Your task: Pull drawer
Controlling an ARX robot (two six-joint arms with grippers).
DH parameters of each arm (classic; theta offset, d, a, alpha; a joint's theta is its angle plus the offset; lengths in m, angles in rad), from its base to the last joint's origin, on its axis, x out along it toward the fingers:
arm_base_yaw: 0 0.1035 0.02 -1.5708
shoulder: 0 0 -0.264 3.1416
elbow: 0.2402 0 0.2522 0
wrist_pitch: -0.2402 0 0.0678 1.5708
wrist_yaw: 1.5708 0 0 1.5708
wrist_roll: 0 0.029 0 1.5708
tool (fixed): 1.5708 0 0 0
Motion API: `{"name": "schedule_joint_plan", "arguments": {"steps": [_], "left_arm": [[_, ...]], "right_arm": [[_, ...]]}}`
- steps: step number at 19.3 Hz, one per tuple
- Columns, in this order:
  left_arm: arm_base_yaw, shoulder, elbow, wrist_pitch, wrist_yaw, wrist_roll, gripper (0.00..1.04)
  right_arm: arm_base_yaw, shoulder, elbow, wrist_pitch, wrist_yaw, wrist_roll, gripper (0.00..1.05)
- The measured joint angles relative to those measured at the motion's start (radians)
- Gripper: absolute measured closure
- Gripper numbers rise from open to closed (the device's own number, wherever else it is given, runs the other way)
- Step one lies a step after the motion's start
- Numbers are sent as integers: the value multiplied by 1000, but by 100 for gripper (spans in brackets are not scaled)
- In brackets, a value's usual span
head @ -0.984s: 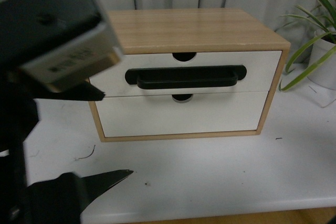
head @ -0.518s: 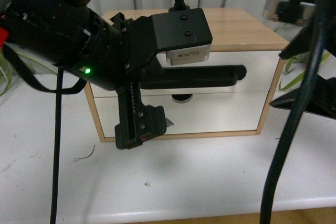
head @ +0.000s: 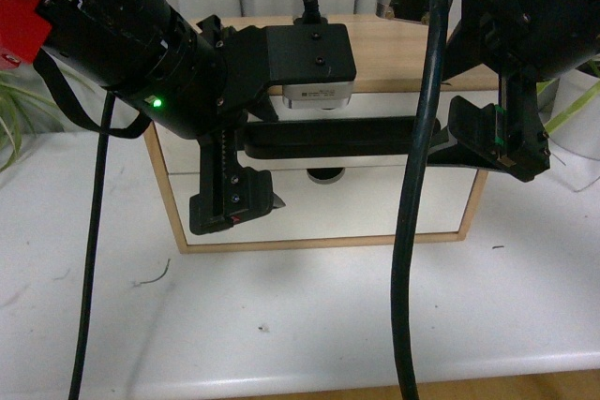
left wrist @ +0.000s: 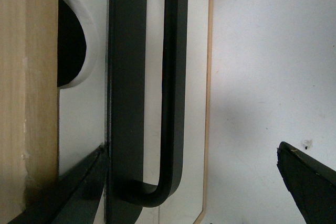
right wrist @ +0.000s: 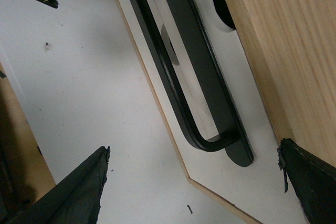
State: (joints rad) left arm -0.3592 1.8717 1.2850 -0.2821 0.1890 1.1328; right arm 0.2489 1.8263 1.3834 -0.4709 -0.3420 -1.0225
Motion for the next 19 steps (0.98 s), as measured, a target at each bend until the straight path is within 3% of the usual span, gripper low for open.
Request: {"name": "schedule_joint_plan", "arguments": {"steps": [3,8,19], "left_arm": [[14,-18,0,-45,48,-8,7],[6,-19,-7,-58,-6,1,7],[-21,41,1,-62,7,27,7]], "right_arm": [[0,-45,-19,-49,0,-23,6],[2,-60,-23,-55,-5,-30,6],[26,115,71,-47,-37,-18,6]]}}
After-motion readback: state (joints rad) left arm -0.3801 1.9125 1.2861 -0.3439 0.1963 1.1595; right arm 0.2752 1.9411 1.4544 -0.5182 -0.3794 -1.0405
